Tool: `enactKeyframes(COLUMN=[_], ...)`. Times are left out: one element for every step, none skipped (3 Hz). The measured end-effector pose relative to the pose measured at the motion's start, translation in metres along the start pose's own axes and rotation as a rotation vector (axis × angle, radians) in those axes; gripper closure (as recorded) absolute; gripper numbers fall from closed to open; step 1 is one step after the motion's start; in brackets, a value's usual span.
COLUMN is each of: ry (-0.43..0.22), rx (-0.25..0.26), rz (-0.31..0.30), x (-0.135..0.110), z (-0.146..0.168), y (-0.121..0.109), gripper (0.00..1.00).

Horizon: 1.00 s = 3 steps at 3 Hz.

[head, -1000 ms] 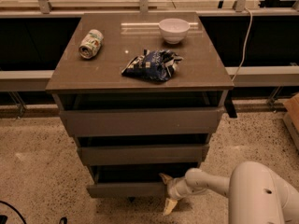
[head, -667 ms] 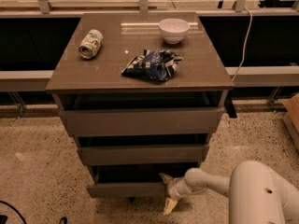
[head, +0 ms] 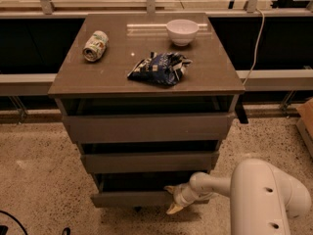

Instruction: Open bottom drawer

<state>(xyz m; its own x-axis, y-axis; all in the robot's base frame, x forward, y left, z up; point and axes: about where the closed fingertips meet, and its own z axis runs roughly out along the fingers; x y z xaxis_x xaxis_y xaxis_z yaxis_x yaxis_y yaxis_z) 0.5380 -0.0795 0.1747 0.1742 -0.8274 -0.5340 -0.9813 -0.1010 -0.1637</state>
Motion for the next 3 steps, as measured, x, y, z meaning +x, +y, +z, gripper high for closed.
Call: enactKeyframes(ry=[-0.029,-0.102,-0.15], rx=[-0.065,-0.231,-0.331], rz=[-0.04,-0.065,-0.066], x=[-0.014,-0.034,-0.045], z=[0.007,0.01,0.007], y=[-0.001,0.027,0.051], gripper=[0.43,0.37,0.37])
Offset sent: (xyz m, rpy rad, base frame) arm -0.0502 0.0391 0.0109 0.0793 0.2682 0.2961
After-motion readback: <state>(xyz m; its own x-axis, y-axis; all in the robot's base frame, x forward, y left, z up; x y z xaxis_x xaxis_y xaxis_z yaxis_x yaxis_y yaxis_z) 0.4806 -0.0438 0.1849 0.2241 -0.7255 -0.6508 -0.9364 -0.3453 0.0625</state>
